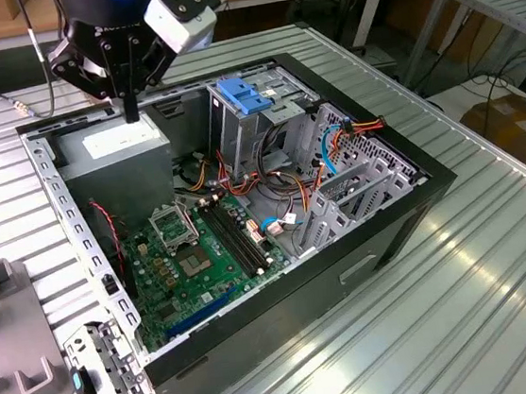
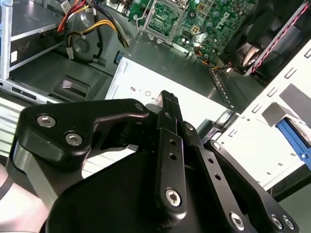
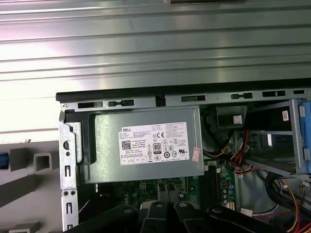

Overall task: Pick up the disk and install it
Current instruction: 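Reach for the disk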

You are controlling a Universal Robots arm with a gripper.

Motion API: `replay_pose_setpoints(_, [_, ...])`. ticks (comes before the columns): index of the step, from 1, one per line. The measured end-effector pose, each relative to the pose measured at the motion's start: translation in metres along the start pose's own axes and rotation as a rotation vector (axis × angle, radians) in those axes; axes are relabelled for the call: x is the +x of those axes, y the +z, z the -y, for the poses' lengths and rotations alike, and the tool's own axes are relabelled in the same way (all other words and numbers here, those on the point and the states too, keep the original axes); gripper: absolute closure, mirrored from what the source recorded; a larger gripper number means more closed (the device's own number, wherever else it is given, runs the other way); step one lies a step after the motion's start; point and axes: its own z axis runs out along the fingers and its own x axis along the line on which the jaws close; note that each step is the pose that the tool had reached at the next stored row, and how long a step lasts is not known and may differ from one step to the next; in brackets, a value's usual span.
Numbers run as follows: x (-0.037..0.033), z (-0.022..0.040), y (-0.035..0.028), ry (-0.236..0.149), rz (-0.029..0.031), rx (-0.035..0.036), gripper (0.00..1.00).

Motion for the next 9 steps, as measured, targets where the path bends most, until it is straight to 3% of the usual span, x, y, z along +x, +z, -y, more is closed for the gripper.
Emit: replay_pose_setpoints(9, [0.0047, 0.0004, 0.0, 0.0, -0.0007, 0.0, 0.89])
